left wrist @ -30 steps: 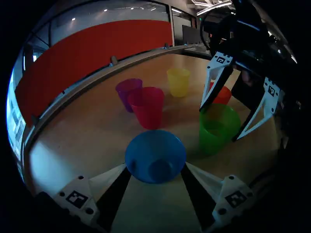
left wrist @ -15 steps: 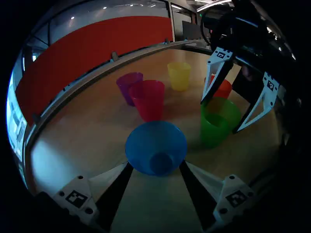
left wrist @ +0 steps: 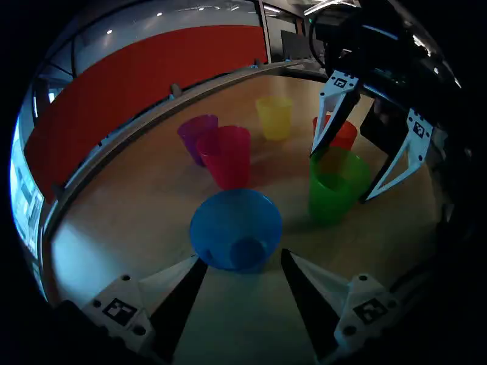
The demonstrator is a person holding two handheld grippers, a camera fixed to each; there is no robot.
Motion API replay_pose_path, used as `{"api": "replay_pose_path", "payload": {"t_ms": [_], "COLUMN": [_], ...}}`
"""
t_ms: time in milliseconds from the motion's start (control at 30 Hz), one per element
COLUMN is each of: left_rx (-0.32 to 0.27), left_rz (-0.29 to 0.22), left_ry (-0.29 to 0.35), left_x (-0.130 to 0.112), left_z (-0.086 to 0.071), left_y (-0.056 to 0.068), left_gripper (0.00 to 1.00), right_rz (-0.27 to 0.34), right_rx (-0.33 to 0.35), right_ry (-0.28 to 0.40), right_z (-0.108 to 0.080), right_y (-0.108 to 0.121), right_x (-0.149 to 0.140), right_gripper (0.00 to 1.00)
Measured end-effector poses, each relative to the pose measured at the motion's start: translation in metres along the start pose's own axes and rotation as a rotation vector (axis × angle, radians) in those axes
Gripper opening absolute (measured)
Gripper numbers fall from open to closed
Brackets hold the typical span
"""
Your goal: Pour water
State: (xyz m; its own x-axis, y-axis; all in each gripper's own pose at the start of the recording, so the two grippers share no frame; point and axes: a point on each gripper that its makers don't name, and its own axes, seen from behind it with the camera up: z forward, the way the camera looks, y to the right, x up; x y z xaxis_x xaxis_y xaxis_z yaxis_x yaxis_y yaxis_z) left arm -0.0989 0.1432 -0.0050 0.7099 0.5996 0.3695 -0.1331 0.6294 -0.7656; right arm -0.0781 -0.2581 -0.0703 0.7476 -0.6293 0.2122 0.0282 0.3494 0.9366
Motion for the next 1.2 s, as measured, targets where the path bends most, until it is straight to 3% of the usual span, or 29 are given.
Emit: {"api": "replay_pose_path", "payload": {"t_ms": [700, 1200], "left_rx": [0.02, 0.097], "left_rz": [-0.027, -0.101], "left_ry": [0.008, 0.062], "left_x": [-0.003, 0.007], "left_z": [-0.015, -0.055], "left_y": [0.001, -0.01], "left_gripper": [0.88, 0.88], "right_rz": [-0.01, 0.012], "right_rx": [-0.018, -0.097], "right_ry": [0.015, 0.101], "right_z": [-0.012, -0.047], "right_y": [-0.001, 0.001], "right_x": [0.01, 0.028], "right_gripper": [1.0, 1.0]}}
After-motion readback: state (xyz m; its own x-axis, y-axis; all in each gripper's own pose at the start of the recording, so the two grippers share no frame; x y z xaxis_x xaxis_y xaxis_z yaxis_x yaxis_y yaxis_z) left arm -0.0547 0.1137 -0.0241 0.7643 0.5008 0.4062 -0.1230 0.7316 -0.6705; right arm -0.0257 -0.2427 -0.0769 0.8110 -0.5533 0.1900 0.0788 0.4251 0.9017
